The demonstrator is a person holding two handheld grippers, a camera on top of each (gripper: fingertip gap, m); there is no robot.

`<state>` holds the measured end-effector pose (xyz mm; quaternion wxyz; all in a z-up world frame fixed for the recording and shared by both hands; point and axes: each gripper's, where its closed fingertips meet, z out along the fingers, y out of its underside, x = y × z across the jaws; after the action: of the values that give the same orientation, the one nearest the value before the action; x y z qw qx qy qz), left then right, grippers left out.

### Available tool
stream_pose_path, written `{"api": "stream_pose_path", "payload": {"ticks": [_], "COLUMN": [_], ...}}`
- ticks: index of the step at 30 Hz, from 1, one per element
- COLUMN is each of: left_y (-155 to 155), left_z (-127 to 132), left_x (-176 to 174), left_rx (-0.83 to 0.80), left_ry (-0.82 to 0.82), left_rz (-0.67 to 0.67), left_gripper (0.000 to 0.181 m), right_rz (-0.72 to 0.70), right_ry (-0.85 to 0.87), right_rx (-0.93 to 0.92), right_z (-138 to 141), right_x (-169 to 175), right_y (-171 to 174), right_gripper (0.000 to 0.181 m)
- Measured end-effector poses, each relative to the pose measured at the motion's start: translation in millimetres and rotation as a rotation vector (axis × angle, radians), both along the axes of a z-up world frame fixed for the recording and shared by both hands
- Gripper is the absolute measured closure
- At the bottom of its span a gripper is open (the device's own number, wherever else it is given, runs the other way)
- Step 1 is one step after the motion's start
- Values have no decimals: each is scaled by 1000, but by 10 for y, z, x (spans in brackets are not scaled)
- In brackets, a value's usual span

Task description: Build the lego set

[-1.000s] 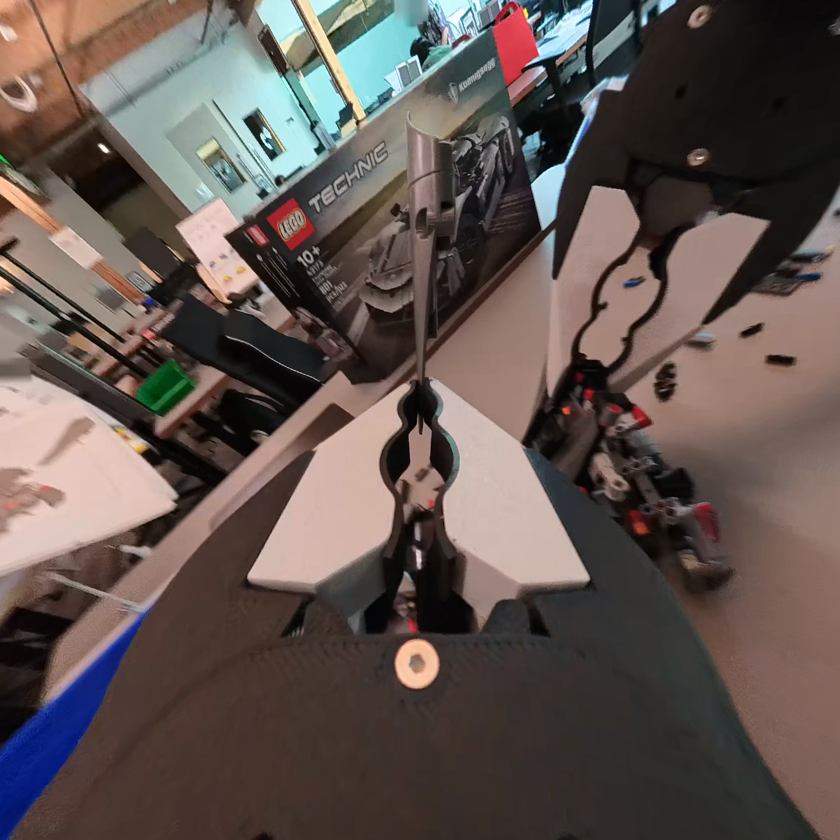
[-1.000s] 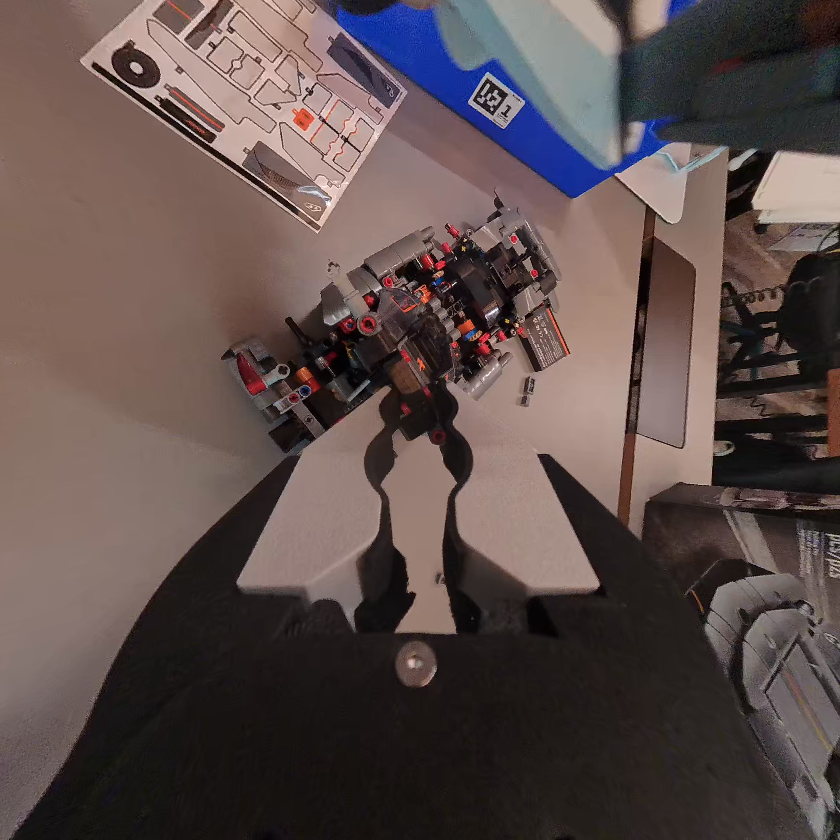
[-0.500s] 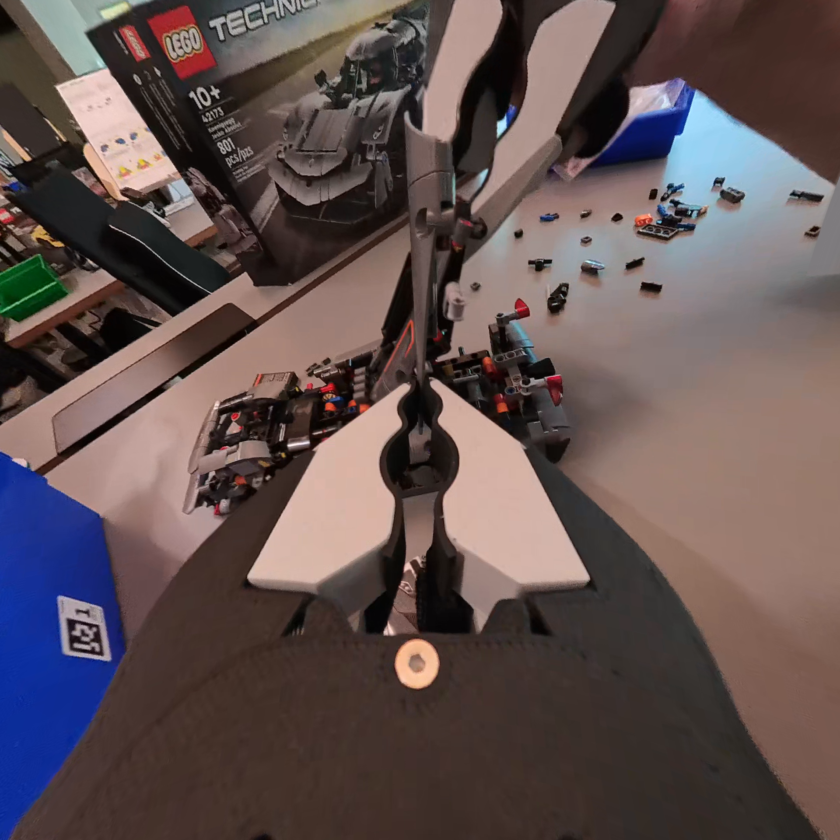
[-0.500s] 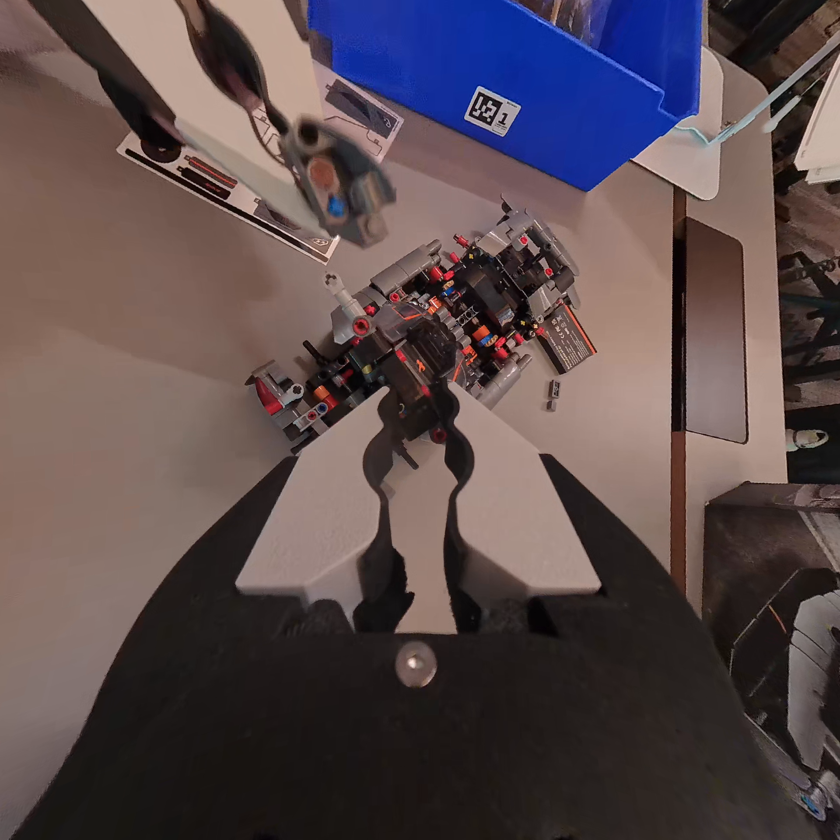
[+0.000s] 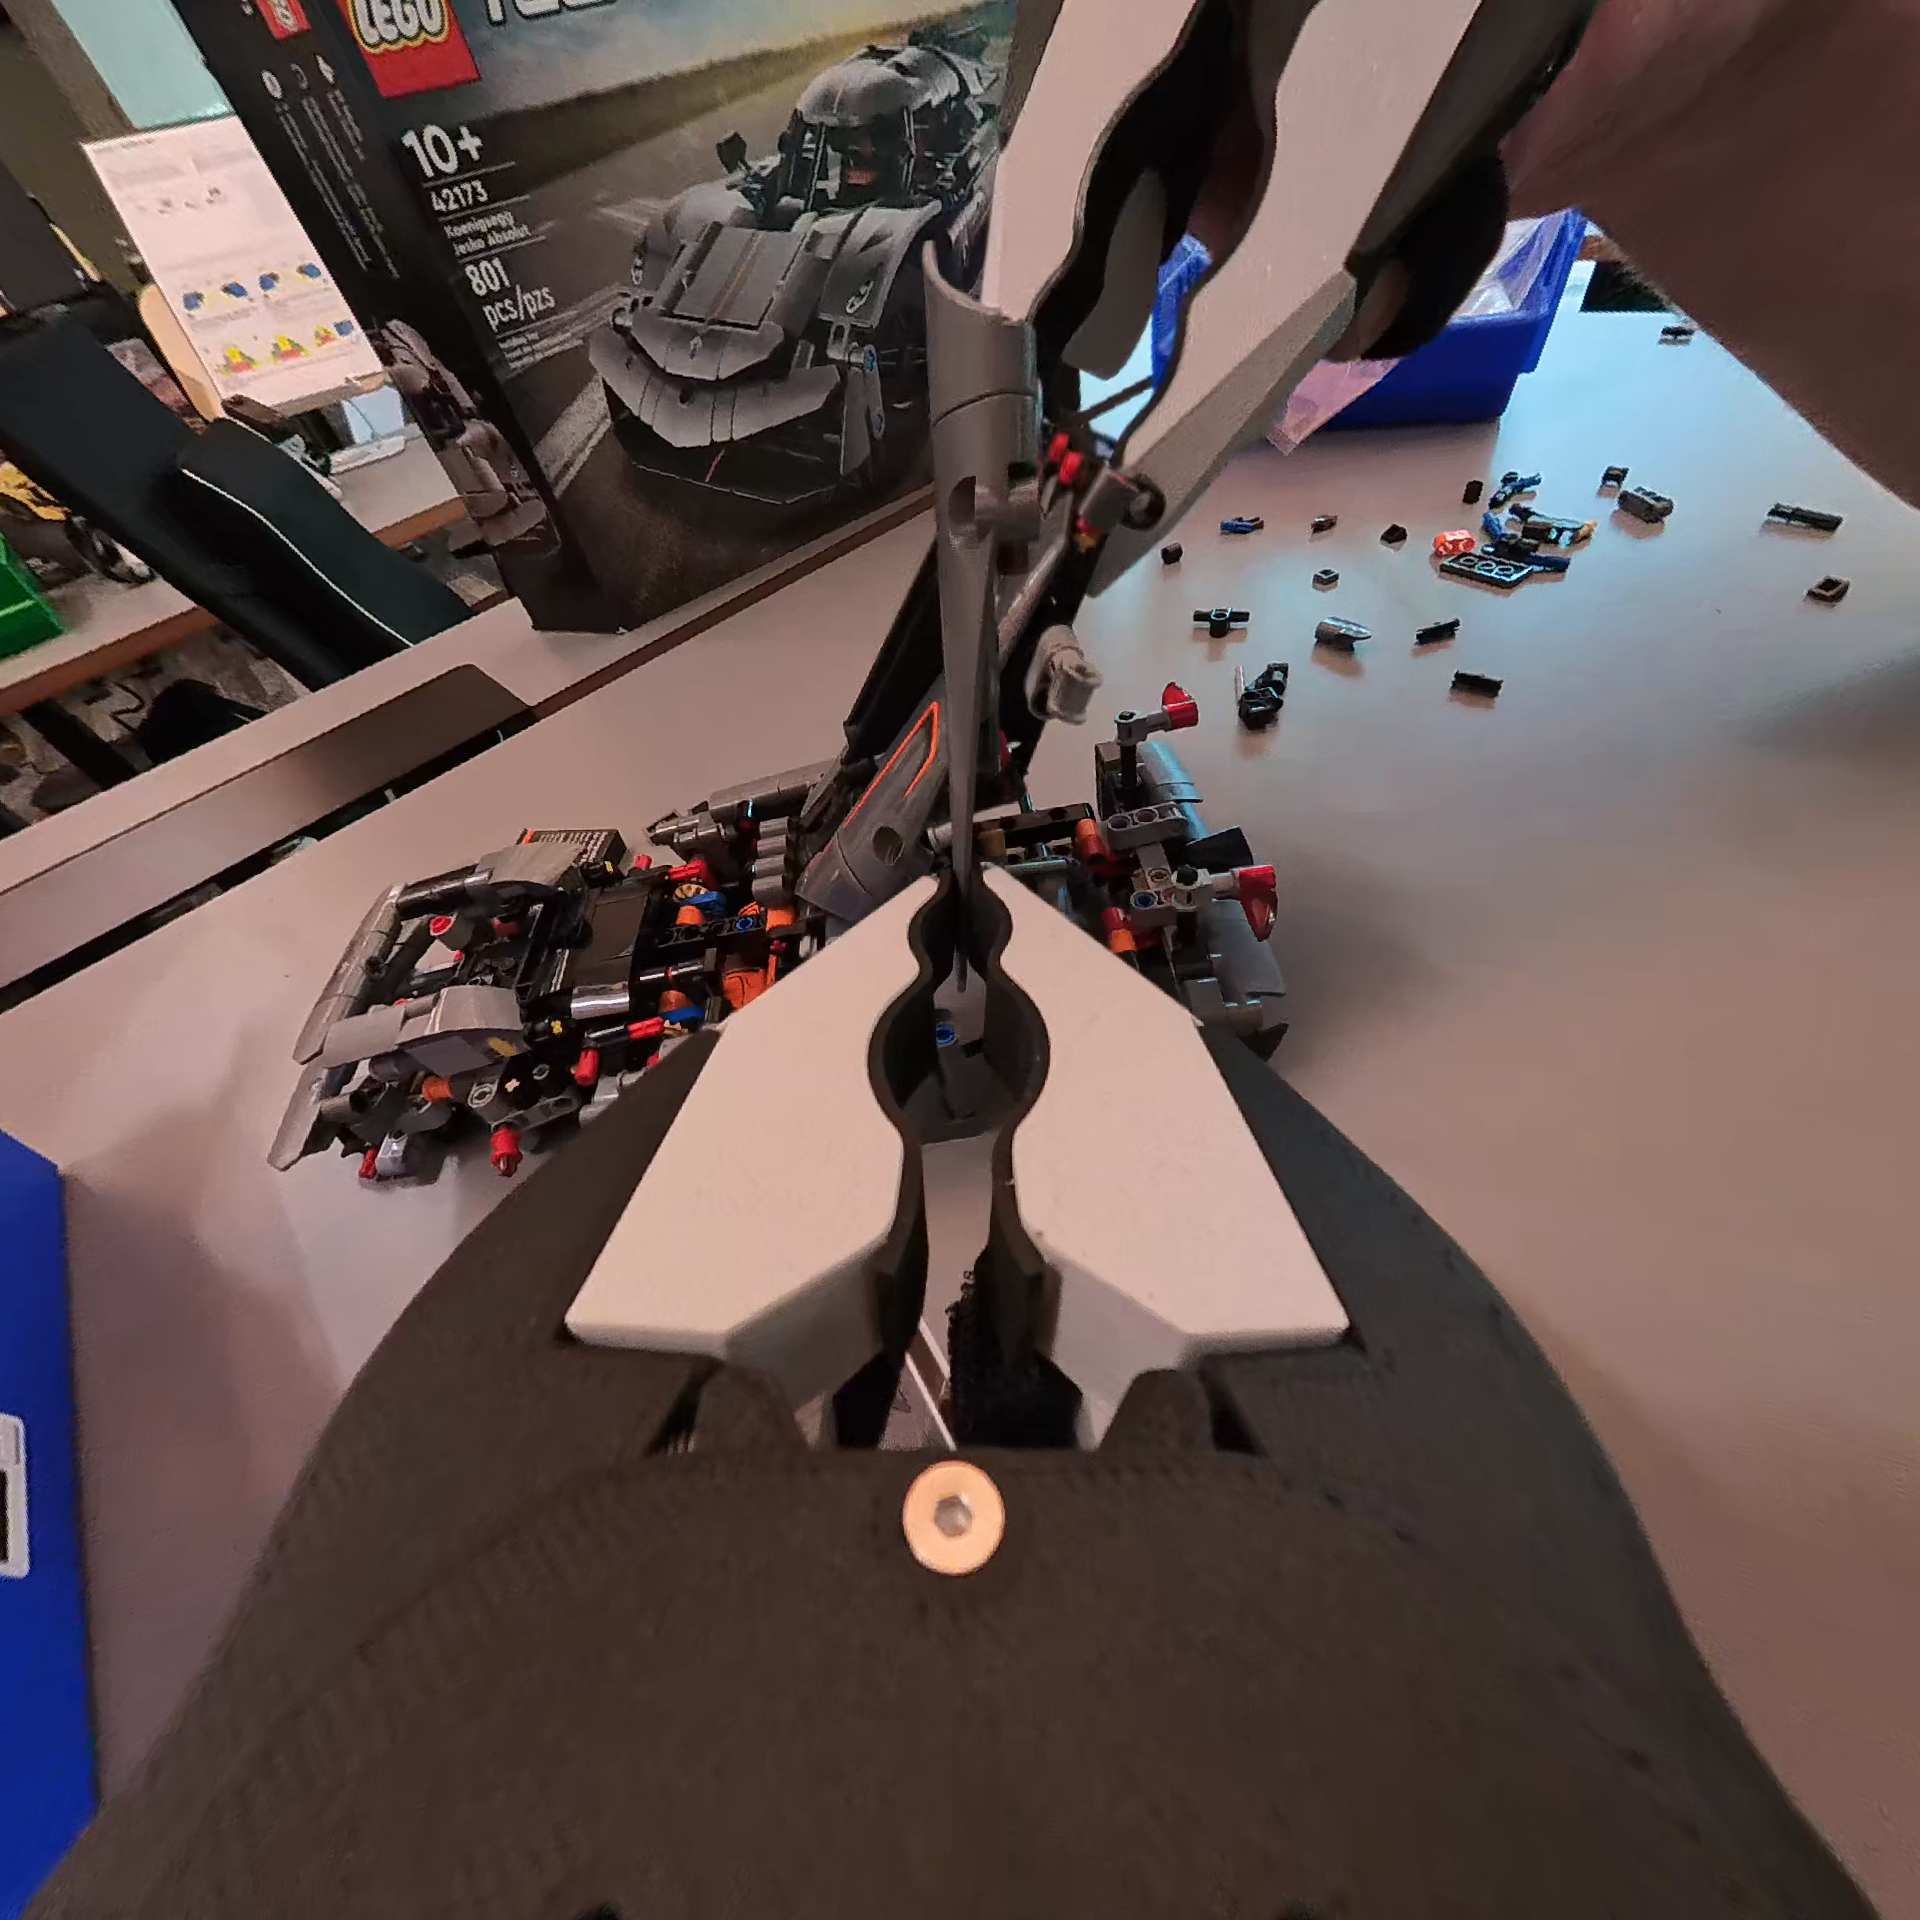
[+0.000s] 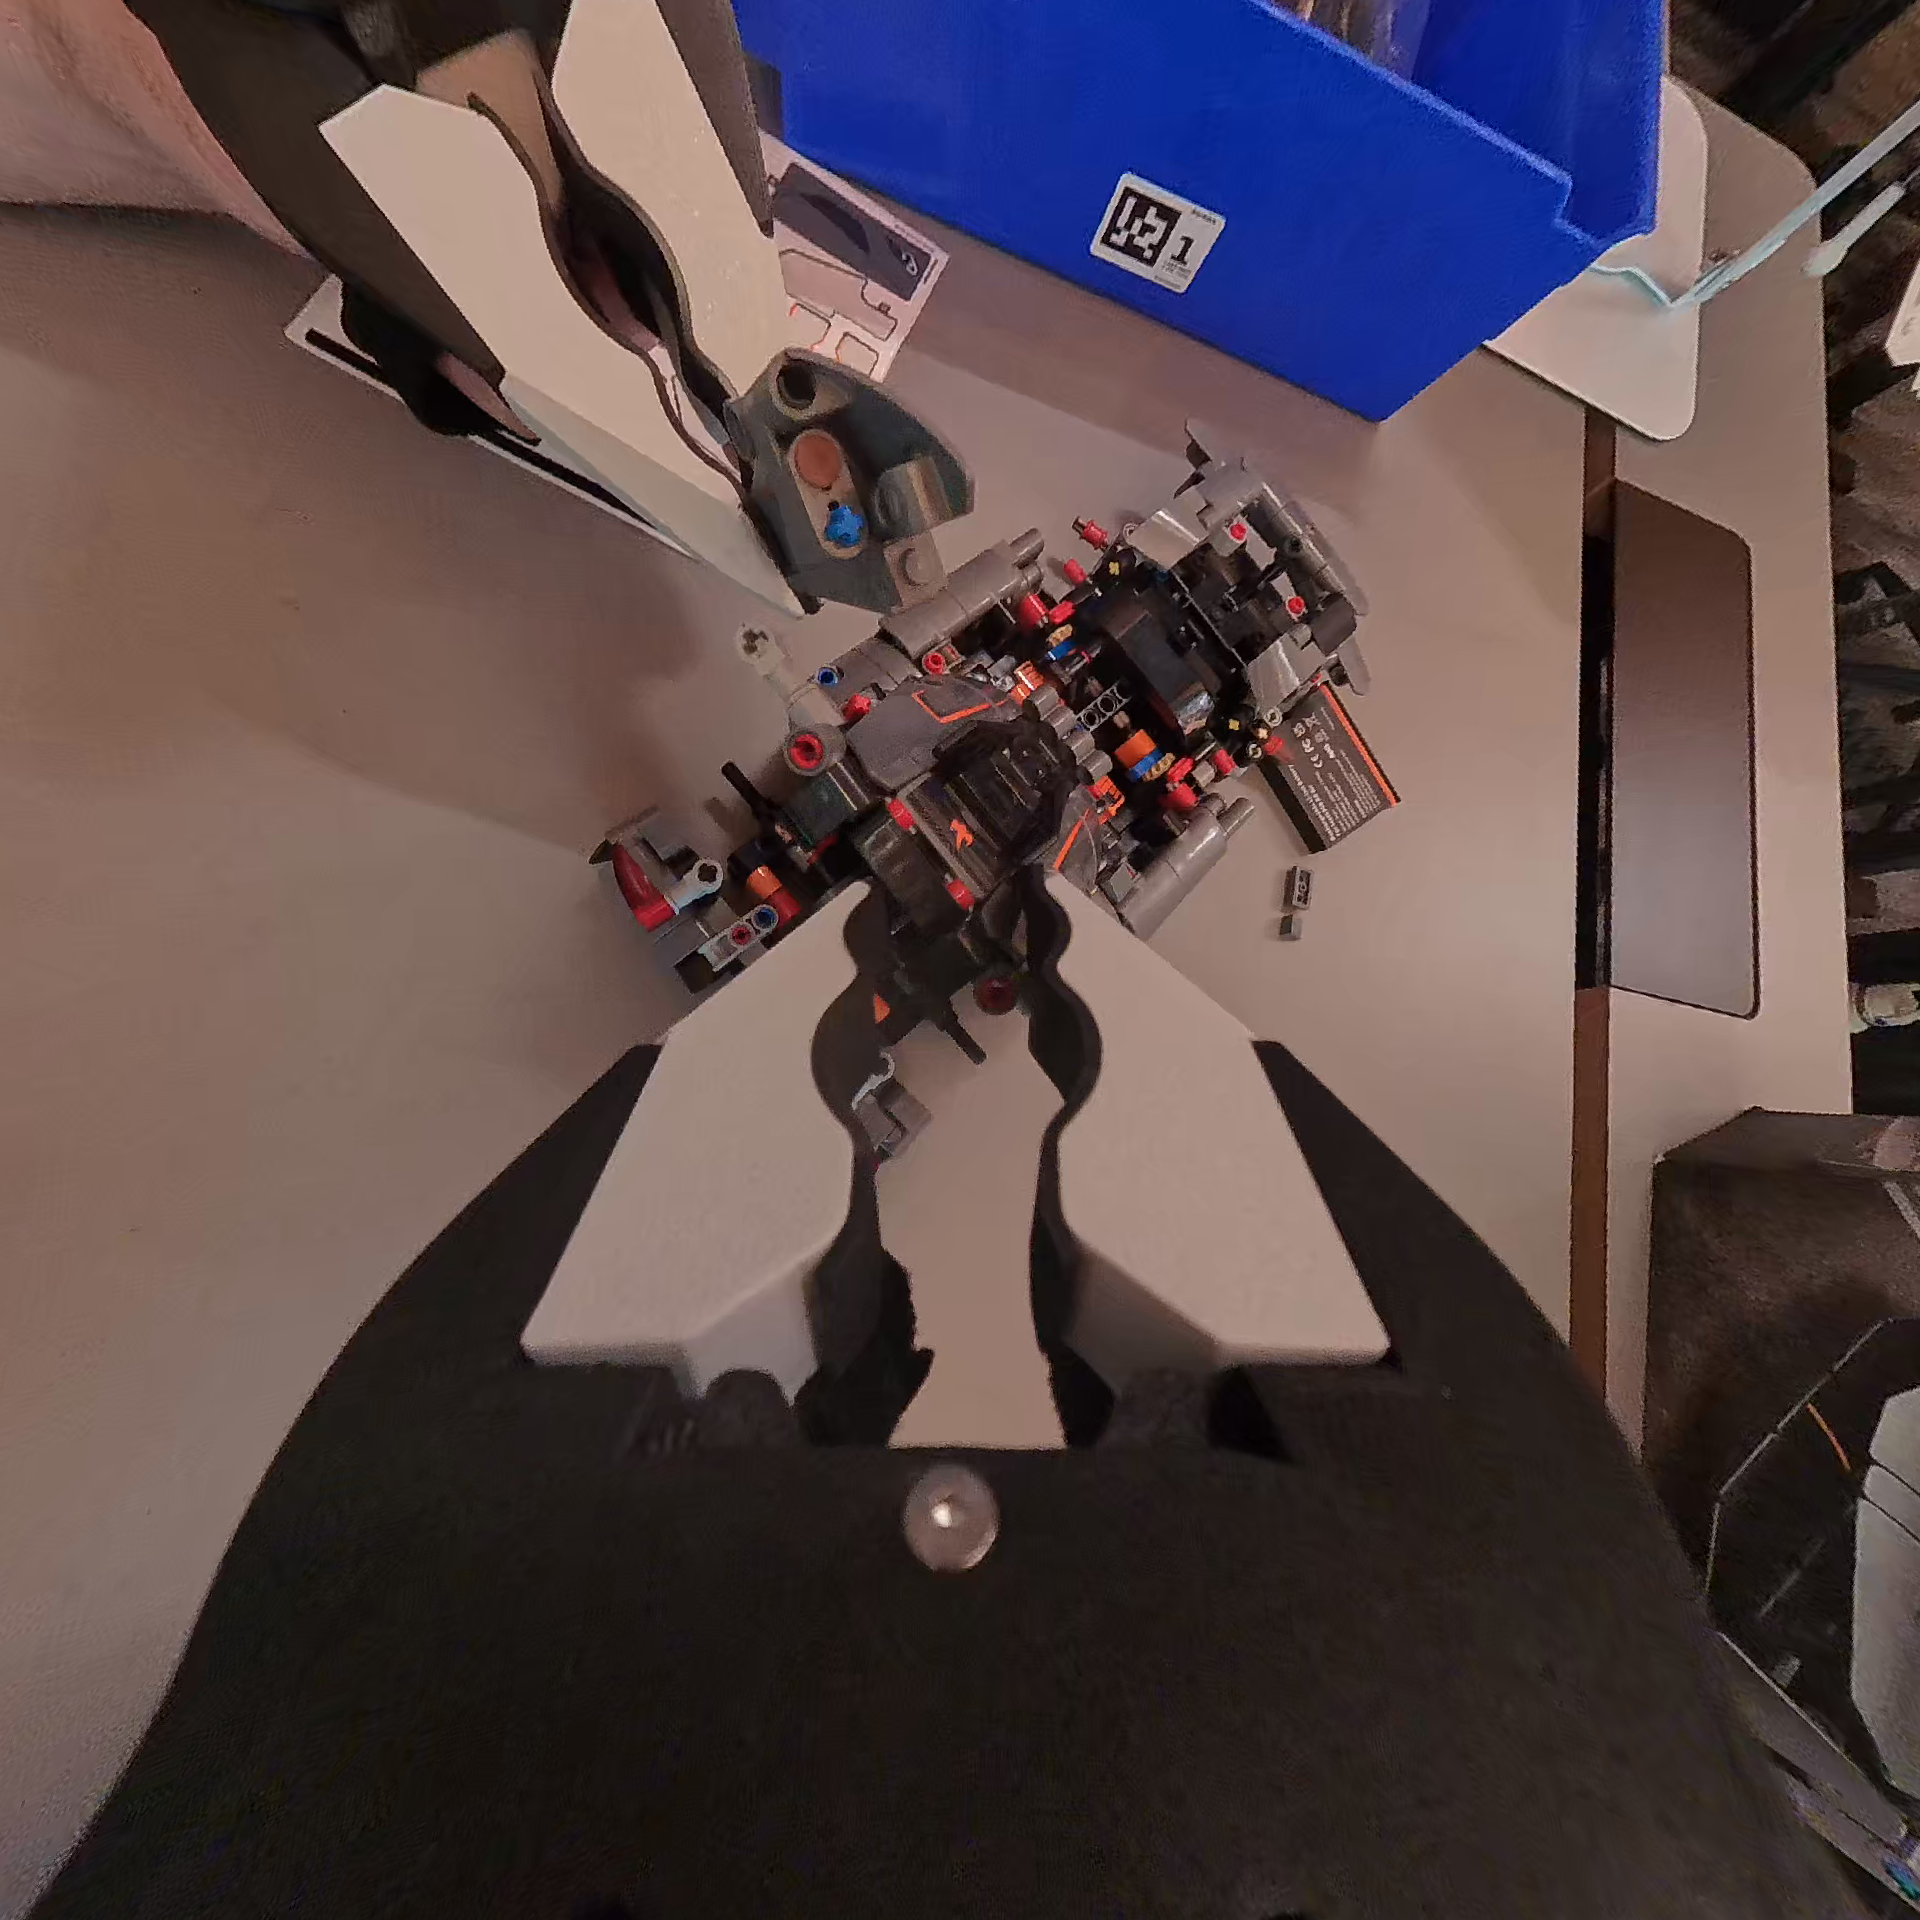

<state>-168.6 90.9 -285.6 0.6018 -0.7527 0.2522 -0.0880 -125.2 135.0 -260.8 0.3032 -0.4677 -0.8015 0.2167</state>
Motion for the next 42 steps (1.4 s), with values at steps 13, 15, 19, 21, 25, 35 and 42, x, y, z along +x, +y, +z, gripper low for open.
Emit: {"api": "stream_pose_path", "payload": {"ticks": [13,15,19,21,25,35,42], "left_y": [56,79,91,88,105,132,170], "left_z": [-18,-15,-2,-3,-54,-95,-115], "left_x": [76,47,41,58,52,52,20], "left_rx": [75,101,148,154,141,140,148], "left_ry": [119,156,218,215,225,269,330], "left_rz": [7,29,49,41,37,60,108], "left_gripper": [181,181,181,181,181,181,181], "right_rz": [50,82,133,157,205,269,285], "right_ry": [-33,37,87,80,82,99,95], "right_rx": [48,18,80,86,72,69,97], "right_z": [222,407,495,455,389,369,342], "right_x": [203,149,-19,-81,-122,-121,-122], "right_y": [-36,-125,-258,-311,-382,-486,-517], "right_gripper": [133,137,144,148,161,174,175]}}
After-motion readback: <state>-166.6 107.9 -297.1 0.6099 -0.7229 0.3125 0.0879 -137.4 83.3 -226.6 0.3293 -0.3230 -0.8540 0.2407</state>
